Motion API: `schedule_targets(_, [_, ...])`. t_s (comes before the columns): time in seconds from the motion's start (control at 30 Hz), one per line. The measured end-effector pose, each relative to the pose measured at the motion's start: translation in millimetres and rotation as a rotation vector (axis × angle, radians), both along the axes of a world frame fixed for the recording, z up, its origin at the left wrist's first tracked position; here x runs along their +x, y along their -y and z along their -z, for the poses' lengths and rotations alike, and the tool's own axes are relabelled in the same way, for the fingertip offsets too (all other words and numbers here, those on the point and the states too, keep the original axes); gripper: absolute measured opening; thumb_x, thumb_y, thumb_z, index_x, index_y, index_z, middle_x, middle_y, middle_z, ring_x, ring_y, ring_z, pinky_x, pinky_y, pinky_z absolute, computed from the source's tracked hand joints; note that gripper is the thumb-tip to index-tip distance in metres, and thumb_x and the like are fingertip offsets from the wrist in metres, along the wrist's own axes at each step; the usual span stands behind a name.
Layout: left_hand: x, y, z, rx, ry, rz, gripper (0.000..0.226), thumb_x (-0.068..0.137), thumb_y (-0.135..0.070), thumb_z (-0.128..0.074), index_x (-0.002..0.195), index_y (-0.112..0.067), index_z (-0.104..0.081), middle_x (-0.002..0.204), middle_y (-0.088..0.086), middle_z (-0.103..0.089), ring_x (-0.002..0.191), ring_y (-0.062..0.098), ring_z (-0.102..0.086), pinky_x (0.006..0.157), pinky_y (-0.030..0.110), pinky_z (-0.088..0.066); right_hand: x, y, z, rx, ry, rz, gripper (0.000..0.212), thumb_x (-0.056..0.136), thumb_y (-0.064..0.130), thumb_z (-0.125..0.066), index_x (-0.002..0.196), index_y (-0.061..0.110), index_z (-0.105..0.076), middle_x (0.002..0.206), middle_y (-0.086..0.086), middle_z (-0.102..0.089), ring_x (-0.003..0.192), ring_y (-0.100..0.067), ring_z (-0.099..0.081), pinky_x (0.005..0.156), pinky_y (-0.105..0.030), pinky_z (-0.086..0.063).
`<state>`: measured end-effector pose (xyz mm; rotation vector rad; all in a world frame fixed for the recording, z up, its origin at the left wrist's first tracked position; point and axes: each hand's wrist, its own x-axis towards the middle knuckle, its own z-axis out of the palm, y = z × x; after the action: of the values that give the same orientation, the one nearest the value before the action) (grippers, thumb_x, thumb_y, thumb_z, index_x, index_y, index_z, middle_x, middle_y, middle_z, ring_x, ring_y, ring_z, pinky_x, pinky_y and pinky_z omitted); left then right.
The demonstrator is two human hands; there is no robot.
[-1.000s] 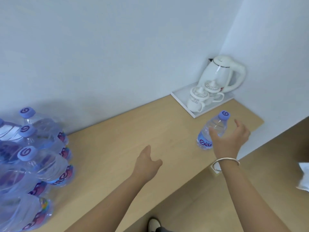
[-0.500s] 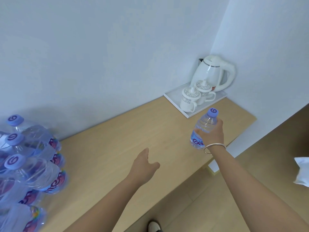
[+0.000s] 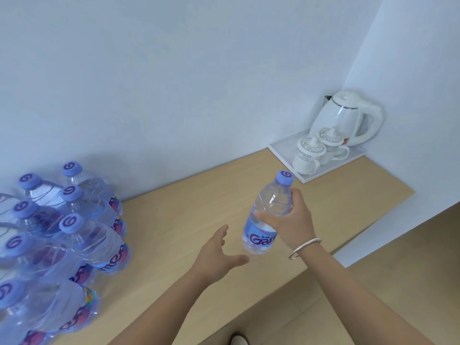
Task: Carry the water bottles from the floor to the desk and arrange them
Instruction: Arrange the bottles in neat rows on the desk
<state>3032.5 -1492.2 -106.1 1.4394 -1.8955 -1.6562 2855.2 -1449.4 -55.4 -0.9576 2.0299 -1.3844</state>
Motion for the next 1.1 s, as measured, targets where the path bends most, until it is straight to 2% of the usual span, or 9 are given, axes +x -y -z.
schedule_targets(0.13, [30, -6, -13, 0.0, -0.219, -0.093, 0.093, 0.061, -0.021, -0.086, 0.139, -0.032, -0.037, 0.133, -0.015, -0.051, 0.121, 0.009, -0.051, 0.101, 0.03, -0.043, 46, 17, -34, -0.05, 0.068, -0.169, 0.062, 0.037, 0.054, -0.075, 0.09, 0.033, -0.052, 0.08, 0.02, -0.065, 0.075, -0.001, -0.063, 0.073, -0.033, -0.054])
schedule_targets(0.2, [44, -11, -22, -0.055, -0.302, -0.135, 0.076, 0.056, -0.023, -0.084, 0.122, -0.038, -0.05, 0.111, -0.017, -0.065, 0.104, 0.006, -0.061, 0.089, 0.025, -0.051, 65, 24, -48, -0.056, 0.078, -0.256, 0.063, 0.035, 0.055, -0.075, 0.089, 0.032, -0.052, 0.083, 0.018, -0.066, 0.078, -0.003, -0.065, 0.076, -0.036, -0.055])
schedule_targets(0.37, [84, -17, -35, -0.024, -0.428, -0.289, 0.064, 0.046, -0.025, -0.084, 0.106, -0.016, -0.062, 0.096, 0.004, -0.072, 0.088, 0.018, -0.067, 0.076, 0.03, -0.056, 106, 38, -64, -0.043, 0.089, -0.413, 0.064, 0.036, 0.056, -0.077, 0.088, 0.032, -0.049, 0.087, 0.012, -0.068, 0.083, -0.009, -0.066, 0.079, -0.043, -0.055])
schedule_targets(0.5, [121, -14, -46, 0.007, -0.507, -0.308, 0.053, 0.047, -0.019, -0.083, 0.096, -0.01, -0.066, 0.087, 0.008, -0.072, 0.077, 0.017, -0.066, 0.068, 0.025, -0.053, 128, 52, -73, -0.046, 0.134, -0.542, 0.07, 0.045, 0.053, -0.077, 0.104, 0.023, -0.054, 0.1, 0.006, -0.069, 0.093, -0.013, -0.066, 0.086, -0.046, -0.052])
schedule_targets(0.63, [153, -11, -53, 0.045, -0.572, -0.281, 0.05, 0.052, -0.02, -0.079, 0.098, -0.005, -0.065, 0.09, 0.011, -0.07, 0.083, 0.022, -0.065, 0.073, 0.027, -0.053, 143, 65, -82, -0.089, 0.172, -0.719, 0.06, 0.059, 0.038, -0.076, 0.109, 0.014, -0.054, 0.1, 0.004, -0.068, 0.092, -0.009, -0.065, 0.081, -0.037, -0.052])
schedule_targets(0.77, [172, -16, -54, 0.172, -0.664, -0.229, 0.048, 0.056, -0.02, -0.073, 0.102, -0.005, -0.068, 0.095, 0.01, -0.072, 0.089, 0.021, -0.068, 0.076, 0.025, -0.052, 157, 75, -82, -0.073, 0.413, -0.925, 0.056, 0.069, 0.02, -0.066, 0.117, 0.007, -0.043, 0.107, -0.006, -0.066, 0.099, -0.021, -0.065, 0.084, -0.039, -0.053])
schedule_targets(0.9, [182, -22, -54, 0.246, -0.717, -0.181, 0.055, 0.053, -0.029, -0.084, 0.102, -0.009, -0.07, 0.096, 0.006, -0.072, 0.09, 0.017, -0.068, 0.077, 0.024, -0.052, 173, 86, -77, -0.032, 0.513, -1.035, 0.05, 0.07, 0.013, -0.065, 0.113, 0.01, -0.04, 0.092, -0.002, -0.072, 0.085, -0.019, -0.068, 0.07, -0.029, -0.055])
schedule_targets(1.0, [188, -23, -53, 0.283, -0.732, -0.23, 0.077, 0.047, -0.039, -0.09, 0.108, -0.003, -0.06, 0.099, 0.006, -0.072, 0.093, 0.018, -0.068, 0.079, 0.025, -0.052, 185, 94, -75, -0.044, 0.504, -1.03, 0.05, 0.068, 0.014, -0.067, 0.113, 0.009, -0.044, 0.095, -0.006, -0.069, 0.091, -0.023, -0.066, 0.083, -0.041, -0.055])
schedule_targets(1.1, [193, -23, -52, 0.27, -0.717, -0.265, 0.071, 0.051, -0.036, -0.087, 0.11, -0.006, -0.061, 0.104, 0.007, -0.071, 0.097, 0.018, -0.067, 0.081, 0.024, -0.051, 193, 99, -72, -0.032, 0.499, -1.036, 0.051, 0.067, 0.016, -0.068, 0.114, 0.009, -0.049, 0.102, -0.011, -0.068, 0.099, -0.03, -0.064, 0.089, -0.046, -0.052])
